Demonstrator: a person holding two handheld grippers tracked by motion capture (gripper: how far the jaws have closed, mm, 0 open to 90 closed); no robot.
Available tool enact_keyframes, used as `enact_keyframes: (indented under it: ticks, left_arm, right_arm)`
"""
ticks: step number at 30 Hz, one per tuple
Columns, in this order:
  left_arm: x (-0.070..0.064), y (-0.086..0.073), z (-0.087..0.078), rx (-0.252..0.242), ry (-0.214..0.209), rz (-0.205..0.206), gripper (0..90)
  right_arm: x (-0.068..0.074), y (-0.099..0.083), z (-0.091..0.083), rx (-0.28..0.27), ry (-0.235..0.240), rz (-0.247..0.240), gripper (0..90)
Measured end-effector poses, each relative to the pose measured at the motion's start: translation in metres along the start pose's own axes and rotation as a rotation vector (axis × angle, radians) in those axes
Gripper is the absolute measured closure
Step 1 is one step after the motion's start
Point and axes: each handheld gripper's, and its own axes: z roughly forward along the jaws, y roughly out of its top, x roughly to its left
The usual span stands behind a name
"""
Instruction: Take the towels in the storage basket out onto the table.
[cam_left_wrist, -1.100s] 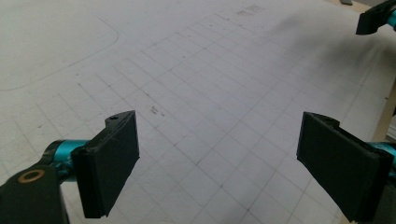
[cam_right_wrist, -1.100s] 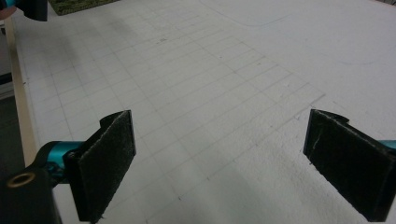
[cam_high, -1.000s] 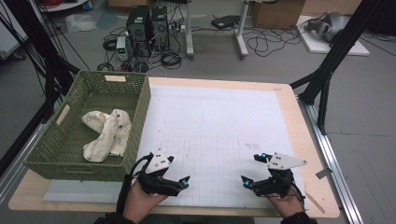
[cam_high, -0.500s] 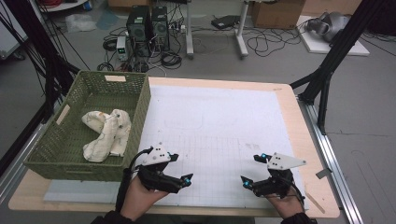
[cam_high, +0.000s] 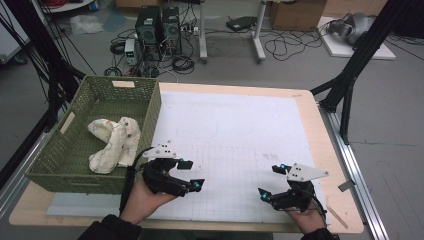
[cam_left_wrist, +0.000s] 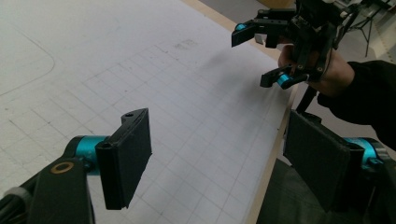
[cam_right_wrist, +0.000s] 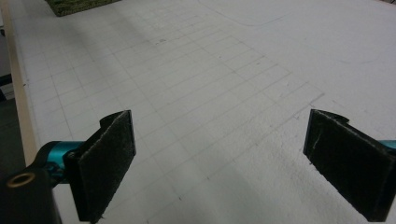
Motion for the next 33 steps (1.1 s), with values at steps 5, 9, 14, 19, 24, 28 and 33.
enact_keyframes:
  ticks: [5,9,14,19,24,28,33]
  left_arm:
    - [0.009,0.008,-0.011,-0.023,-0.046,-0.021,29.0]
    - [0.015,0.014,-0.018,-0.023,-0.081,-0.037,29.5]
    - [0.021,0.024,-0.028,-0.011,-0.101,-0.047,30.5]
    - [0.033,0.031,-0.038,0.012,-0.119,-0.082,30.5]
    - [0.040,0.036,-0.049,0.009,-0.130,-0.095,30.9]
    - [0.047,0.041,-0.059,0.005,-0.136,-0.105,31.5]
    - [0.057,0.044,-0.071,0.016,-0.145,-0.120,33.7]
  right_arm:
    - [0.000,0.001,0.001,-0.002,0.003,-0.009,8.3]
    - [0.000,0.002,0.002,0.001,0.006,-0.006,8.3]
    - [-0.001,0.002,0.001,-0.005,0.004,-0.013,8.3]
    - [-0.002,0.002,0.001,-0.007,0.003,-0.012,8.3]
    - [-0.002,0.002,0.001,-0.008,0.002,-0.015,8.3]
    - [-0.002,0.003,0.001,-0.004,0.005,-0.011,8.3]
    - [-0.002,0.002,0.001,-0.002,0.006,-0.010,8.3]
